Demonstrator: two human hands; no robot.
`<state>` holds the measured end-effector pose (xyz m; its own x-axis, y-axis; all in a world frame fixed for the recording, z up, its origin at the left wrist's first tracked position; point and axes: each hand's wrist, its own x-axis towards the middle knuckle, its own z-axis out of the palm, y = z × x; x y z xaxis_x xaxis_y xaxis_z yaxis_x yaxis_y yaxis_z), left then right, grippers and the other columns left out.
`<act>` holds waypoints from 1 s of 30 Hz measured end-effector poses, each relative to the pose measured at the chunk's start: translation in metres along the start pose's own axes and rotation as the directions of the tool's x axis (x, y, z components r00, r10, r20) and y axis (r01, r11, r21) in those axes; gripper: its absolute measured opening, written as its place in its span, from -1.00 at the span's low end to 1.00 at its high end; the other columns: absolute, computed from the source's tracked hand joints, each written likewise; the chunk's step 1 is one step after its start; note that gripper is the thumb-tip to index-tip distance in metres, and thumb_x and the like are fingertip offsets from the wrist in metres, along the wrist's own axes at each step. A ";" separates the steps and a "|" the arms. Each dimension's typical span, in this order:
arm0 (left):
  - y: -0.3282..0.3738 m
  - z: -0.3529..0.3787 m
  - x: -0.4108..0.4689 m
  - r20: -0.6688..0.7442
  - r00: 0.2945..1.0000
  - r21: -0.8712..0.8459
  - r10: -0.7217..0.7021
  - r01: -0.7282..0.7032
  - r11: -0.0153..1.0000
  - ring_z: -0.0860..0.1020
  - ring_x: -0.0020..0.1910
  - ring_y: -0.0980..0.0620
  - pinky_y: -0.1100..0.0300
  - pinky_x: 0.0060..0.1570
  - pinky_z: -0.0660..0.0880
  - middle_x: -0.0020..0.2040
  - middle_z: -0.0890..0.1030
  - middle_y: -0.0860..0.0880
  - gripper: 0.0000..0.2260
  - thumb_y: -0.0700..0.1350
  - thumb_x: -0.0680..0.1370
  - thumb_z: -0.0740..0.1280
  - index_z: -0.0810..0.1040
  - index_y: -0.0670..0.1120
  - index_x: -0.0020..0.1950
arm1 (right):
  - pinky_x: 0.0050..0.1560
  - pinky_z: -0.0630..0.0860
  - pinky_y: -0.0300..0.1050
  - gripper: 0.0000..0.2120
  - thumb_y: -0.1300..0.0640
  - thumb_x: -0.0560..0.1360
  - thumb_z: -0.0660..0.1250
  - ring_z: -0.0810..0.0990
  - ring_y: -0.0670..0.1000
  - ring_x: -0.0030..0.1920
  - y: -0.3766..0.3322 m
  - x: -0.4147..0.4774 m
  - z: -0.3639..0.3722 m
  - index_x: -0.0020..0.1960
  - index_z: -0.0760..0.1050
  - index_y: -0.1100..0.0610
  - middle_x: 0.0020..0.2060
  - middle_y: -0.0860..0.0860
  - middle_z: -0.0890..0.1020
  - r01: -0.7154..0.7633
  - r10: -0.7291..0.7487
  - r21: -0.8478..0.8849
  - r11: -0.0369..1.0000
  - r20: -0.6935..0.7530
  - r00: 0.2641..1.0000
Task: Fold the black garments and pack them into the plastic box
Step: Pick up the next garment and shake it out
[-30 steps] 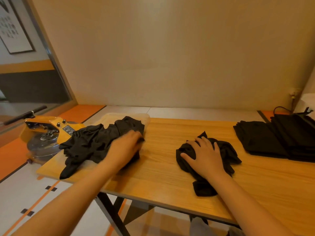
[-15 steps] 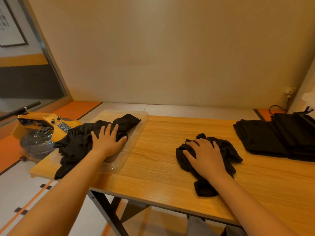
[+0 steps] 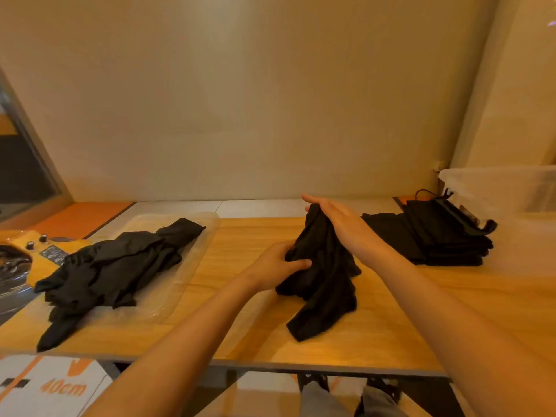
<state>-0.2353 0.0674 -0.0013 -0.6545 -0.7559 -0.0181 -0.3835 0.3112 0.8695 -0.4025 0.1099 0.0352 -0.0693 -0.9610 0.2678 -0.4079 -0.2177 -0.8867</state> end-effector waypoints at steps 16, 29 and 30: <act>0.143 -0.101 -0.005 -0.345 0.818 0.501 0.460 -0.254 0.827 0.40 -0.30 0.10 0.21 -0.26 0.30 -0.28 0.44 0.00 -0.70 0.01 0.66 0.12 0.41 -0.06 -0.23 | -0.32 0.27 -0.17 -0.61 -0.02 0.61 0.21 0.39 -0.05 -0.40 -0.082 0.010 -0.082 -0.34 0.39 0.14 -0.42 0.04 0.44 0.201 -0.278 -0.270 0.942 -0.290 0.916; 0.190 -0.151 -0.046 -0.334 0.770 0.665 0.543 -0.216 0.715 0.42 -0.33 0.08 0.35 -0.36 0.28 -0.34 0.47 0.00 -0.68 0.02 0.65 0.15 0.43 -0.02 -0.28 | -0.01 0.52 0.07 -0.94 0.12 0.54 0.34 0.56 0.12 -0.05 -0.109 -0.016 -0.147 -0.08 0.53 0.10 -0.09 0.12 0.59 0.123 -0.185 -0.368 0.921 -0.138 0.973; 0.192 -0.151 -0.048 -0.351 0.764 0.652 0.541 -0.216 0.727 0.42 -0.34 0.09 0.37 -0.38 0.27 -0.34 0.46 0.01 -0.67 0.01 0.66 0.14 0.42 -0.01 -0.29 | 0.05 0.53 0.12 -0.93 0.12 0.55 0.33 0.57 0.14 -0.01 -0.112 -0.018 -0.150 -0.04 0.53 0.12 -0.04 0.12 0.59 0.120 -0.181 -0.363 0.924 -0.138 0.974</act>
<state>-0.1790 0.0764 0.2411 -0.4789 -0.6112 0.6302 -0.5624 0.7648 0.3143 -0.4917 0.1769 0.1860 -0.1197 -0.8729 0.4730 -0.7160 -0.2542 -0.6502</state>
